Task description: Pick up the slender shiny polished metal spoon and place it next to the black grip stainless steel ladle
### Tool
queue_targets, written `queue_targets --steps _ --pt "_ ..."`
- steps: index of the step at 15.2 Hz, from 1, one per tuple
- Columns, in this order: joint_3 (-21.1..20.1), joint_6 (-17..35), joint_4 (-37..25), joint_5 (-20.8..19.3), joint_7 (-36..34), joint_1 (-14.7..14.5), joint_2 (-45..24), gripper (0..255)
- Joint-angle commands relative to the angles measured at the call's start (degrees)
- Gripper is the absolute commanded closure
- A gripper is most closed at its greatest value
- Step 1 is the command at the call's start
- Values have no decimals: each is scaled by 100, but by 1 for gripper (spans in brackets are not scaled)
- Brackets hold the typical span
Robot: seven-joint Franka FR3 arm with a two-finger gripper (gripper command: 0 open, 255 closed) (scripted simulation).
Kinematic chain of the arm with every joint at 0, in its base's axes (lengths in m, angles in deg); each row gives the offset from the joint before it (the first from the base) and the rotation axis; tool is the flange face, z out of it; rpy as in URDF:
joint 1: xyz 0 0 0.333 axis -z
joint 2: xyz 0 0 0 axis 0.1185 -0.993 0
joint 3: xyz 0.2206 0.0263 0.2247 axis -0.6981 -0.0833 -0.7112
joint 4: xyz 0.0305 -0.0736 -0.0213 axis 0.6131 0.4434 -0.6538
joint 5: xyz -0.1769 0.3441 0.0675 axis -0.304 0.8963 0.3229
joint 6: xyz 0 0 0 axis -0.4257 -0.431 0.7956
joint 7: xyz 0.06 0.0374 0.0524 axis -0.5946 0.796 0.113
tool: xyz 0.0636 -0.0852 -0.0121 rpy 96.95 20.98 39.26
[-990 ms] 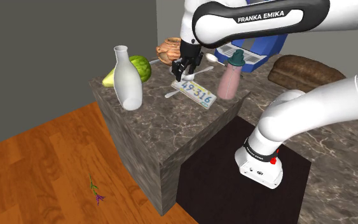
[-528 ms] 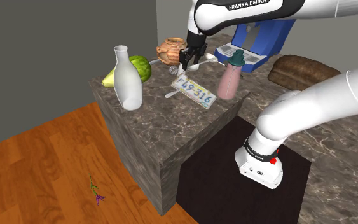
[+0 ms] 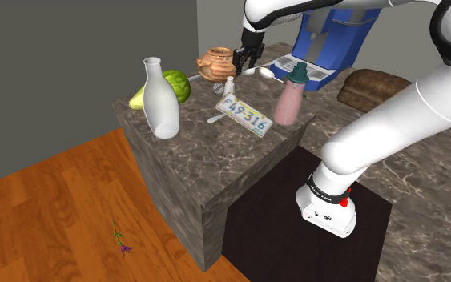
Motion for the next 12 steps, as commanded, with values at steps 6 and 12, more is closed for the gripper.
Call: queue_targets --steps 6,12 --pt "535 61 -933 -16 822 300 -983 255" --pt "888 -79 -2071 145 1490 544 -1985 255"
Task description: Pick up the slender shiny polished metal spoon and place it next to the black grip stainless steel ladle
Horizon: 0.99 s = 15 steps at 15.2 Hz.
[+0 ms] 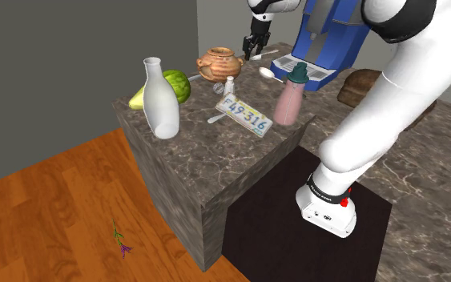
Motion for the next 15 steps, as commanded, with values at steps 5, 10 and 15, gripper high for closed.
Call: queue_targets --steps 5,10,15 --pt "269 -291 -1367 258 657 307 -1099 255" --pt "381 -737 -2846 513 1102 641 -2164 255" --pt "378 -504 -2761 552 1163 680 -2316 255"
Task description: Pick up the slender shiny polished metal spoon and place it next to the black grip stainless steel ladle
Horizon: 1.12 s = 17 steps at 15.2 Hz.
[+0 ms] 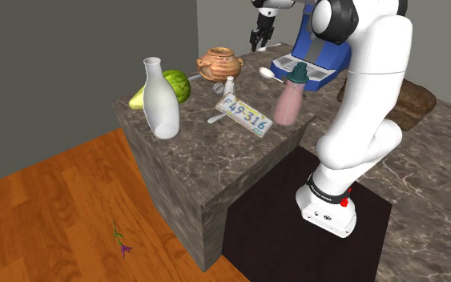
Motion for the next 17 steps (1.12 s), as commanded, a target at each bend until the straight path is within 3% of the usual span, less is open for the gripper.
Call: queue_targets --steps 1,17 --pt "-4 147 130 8 12 -2 -16 255" --pt "-37 1094 851 85 92 -5 -247 255"
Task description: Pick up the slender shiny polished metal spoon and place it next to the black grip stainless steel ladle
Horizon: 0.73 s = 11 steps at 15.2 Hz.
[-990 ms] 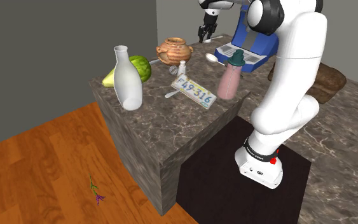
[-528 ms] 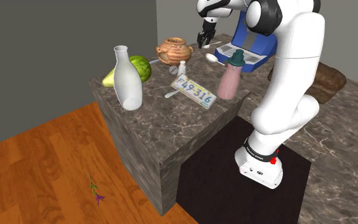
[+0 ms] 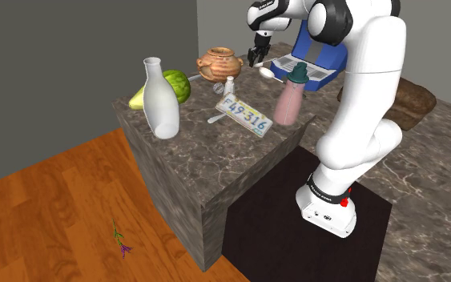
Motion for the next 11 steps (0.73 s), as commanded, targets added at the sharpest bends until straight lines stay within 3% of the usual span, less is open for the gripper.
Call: queue_targets --steps 1,5,6,11 --pt "-1 18 8 2 0 -1 -8 255" --pt "-1 18 8 2 0 -1 -8 255" --pt "-1 18 8 2 0 -1 -8 0" --pt "-1 18 8 2 0 -1 -8 0"
